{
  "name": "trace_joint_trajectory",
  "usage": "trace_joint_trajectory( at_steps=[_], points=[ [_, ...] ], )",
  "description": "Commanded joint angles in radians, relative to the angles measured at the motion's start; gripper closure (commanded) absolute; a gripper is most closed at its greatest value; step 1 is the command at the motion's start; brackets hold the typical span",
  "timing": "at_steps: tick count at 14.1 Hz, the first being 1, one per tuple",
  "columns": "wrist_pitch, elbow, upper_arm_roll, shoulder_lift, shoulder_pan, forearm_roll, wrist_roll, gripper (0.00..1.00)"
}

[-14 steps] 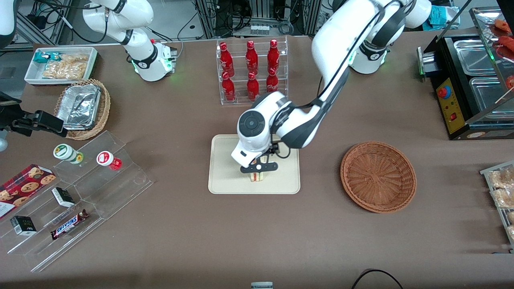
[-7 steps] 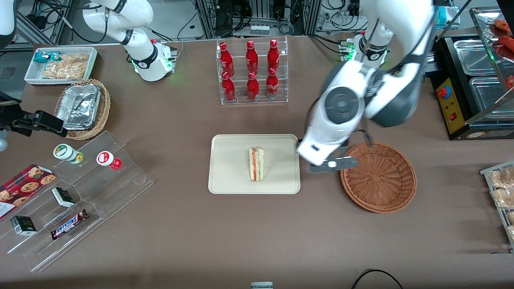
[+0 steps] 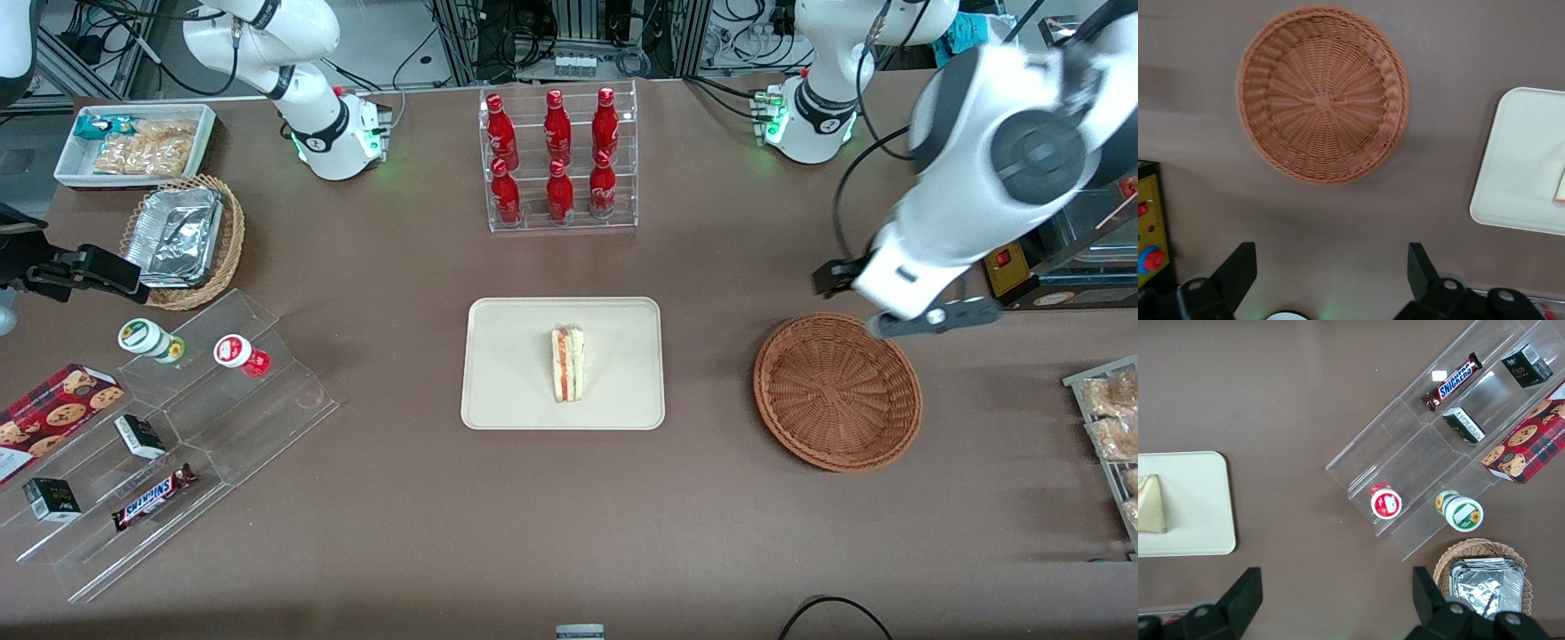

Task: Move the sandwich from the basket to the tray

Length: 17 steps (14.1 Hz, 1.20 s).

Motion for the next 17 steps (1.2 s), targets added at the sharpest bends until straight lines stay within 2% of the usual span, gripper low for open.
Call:
trace_joint_trajectory(
  at_steps=[1, 4, 13, 17],
  points=[
    [-0.046, -0.012, -0.012, -0.057, 0.068, -0.009, 0.082, 0.00],
    [-0.101, 0.059, -0.012, -0.057, 0.112, -0.009, 0.098, 0.00],
    [-0.121, 0.160, -0.015, -0.057, 0.112, -0.015, 0.081, 0.00],
    [-0.123, 0.175, -0.008, -0.057, 0.117, -0.072, 0.081, 0.00]
  ],
)
